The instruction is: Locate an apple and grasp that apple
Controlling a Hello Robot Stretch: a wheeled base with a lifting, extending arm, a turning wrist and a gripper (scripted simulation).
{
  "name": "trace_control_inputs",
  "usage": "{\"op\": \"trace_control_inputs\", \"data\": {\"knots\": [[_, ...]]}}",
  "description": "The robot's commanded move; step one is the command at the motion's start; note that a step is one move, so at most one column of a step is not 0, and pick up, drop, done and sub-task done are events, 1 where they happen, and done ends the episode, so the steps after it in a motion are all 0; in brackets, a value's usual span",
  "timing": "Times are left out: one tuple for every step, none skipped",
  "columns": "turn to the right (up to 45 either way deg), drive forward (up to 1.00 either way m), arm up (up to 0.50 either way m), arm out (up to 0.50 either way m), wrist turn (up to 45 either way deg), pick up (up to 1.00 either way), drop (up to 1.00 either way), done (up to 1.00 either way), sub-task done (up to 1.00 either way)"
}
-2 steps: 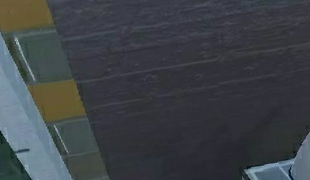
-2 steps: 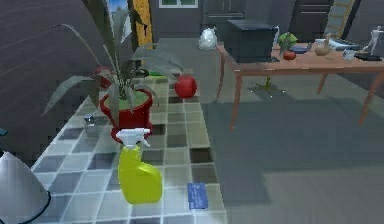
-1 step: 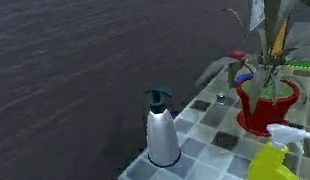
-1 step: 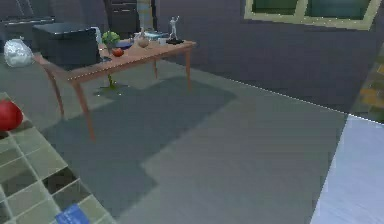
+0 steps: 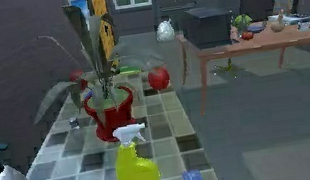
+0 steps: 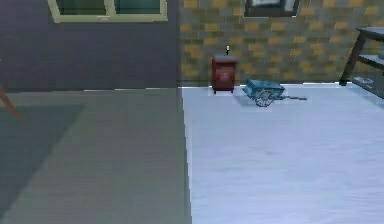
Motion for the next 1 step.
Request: {"op": "trace_control_inputs", "data": {"knots": [[45.0,0.0,0.0,0.0,0.0,0.0,0.0,0.0,0.0]]}}
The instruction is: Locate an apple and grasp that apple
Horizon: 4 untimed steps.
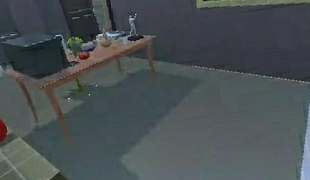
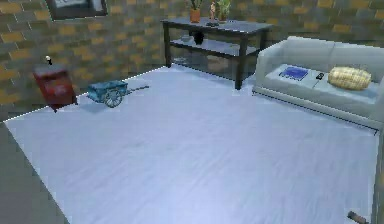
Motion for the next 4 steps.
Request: {"op": "trace_control_inputs", "data": {"knots": [[45.0,0.0,0.0,0.0,0.0,0.0,0.0,0.0,0.0],[33.0,0.0,0.0,0.0,0.0,0.0,0.0,0.0,0.0],[0.0,0.4,0.0,0.0,0.0,0.0,0.0,0.0,0.0],[-45.0,0.0,0.0,0.0,0.0,0.0,0.0,0.0,0.0]]}}
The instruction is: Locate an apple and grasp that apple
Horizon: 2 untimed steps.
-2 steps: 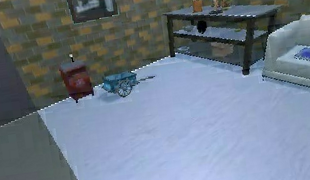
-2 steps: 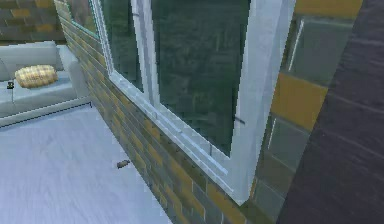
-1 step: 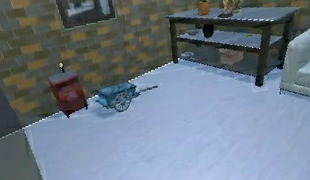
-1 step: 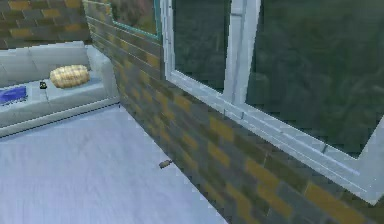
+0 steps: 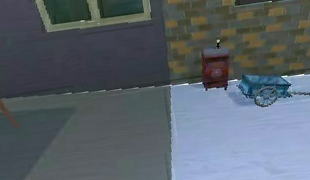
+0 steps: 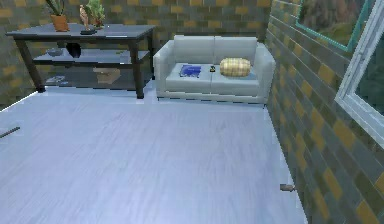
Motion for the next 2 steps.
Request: {"op": "trace_control_inputs", "data": {"knots": [[-21.0,0.0,0.0,0.0,0.0,0.0,0.0,0.0,0.0],[0.0,0.55,0.0,0.0,0.0,0.0,0.0,0.0,0.0]]}}
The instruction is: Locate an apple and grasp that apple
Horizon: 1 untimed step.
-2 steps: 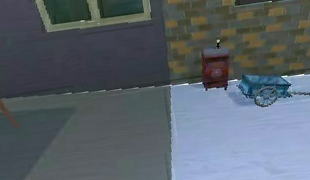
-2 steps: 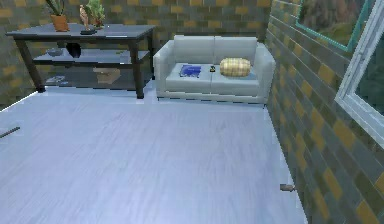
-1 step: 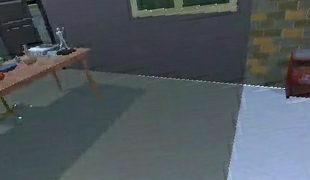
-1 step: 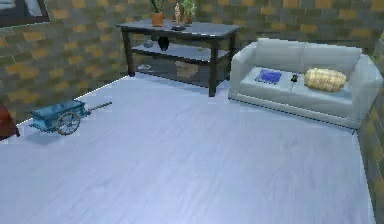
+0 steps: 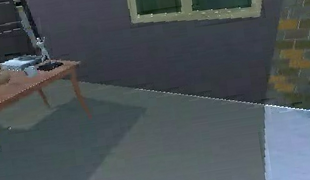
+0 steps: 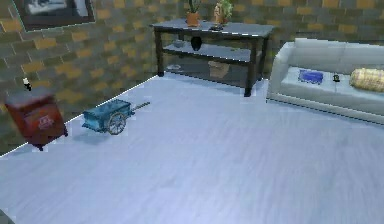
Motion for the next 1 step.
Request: {"op": "trace_control_inputs", "data": {"knots": [[-45.0,0.0,0.0,0.0,0.0,0.0,0.0,0.0,0.0]]}}
